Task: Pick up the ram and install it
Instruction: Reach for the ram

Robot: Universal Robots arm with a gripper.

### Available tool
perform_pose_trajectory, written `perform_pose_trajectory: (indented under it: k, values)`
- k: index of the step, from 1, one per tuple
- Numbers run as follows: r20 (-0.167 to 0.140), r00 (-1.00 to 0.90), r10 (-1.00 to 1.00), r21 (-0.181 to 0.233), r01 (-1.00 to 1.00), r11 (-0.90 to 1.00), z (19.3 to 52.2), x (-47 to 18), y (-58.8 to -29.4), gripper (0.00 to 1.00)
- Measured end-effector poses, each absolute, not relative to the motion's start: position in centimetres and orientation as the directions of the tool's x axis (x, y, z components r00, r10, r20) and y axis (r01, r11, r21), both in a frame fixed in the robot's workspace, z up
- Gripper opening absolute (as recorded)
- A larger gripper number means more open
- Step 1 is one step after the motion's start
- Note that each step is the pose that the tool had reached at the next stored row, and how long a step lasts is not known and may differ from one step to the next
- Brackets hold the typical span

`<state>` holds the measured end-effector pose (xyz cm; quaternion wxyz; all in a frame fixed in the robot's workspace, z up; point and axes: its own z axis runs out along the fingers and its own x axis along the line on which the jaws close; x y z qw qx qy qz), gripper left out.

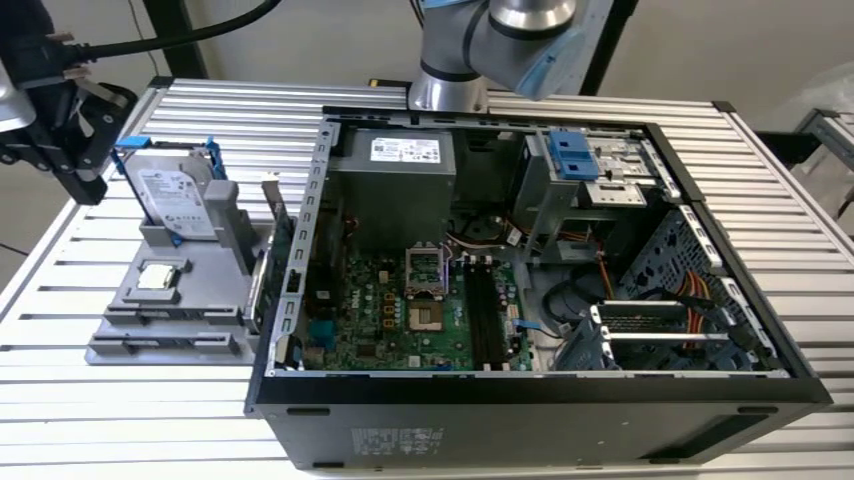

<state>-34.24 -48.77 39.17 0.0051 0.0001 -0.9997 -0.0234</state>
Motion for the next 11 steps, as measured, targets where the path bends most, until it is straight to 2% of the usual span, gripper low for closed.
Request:
perform_pose_trajectory:
  k: [11]
  values:
    - [0.01, -1.0, 0.0, 0.047, 0.0, 0.999, 39.17, -34.27, -49.77, 0.0]
